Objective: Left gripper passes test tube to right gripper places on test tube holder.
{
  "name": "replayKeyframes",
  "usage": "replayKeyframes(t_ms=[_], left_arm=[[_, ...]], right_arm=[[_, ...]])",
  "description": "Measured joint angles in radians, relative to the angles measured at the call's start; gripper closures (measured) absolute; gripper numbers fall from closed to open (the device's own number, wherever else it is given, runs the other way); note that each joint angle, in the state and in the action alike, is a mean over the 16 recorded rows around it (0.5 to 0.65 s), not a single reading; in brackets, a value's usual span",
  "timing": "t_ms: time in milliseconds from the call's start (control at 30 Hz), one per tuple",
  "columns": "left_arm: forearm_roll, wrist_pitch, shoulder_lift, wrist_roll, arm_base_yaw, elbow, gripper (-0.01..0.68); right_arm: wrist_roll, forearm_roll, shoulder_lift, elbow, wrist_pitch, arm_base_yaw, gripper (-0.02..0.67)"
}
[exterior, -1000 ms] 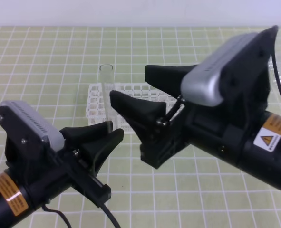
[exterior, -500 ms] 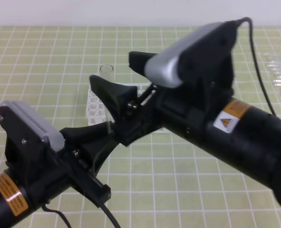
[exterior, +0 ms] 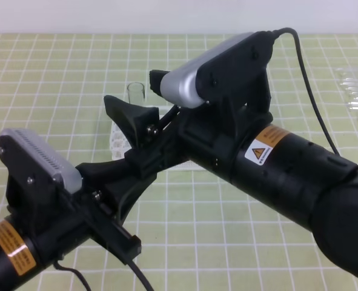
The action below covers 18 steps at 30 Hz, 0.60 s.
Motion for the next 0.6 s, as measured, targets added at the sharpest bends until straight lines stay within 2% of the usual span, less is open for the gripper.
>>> replayKeyframes(t_ms=[267, 600], left_arm=[[0.000, -0.001, 0.000, -0.011, 0.000, 0.000, 0.618], [0.000, -0.010, 0.000, -0.038, 0.000, 0.000, 0.650]], right_arm=[[0.017, 0.001, 0.005, 0.000, -0.012, 0.000, 0.195], [0.039, -0.002, 0.005, 0.000, -0.023, 0.000, 0.285]])
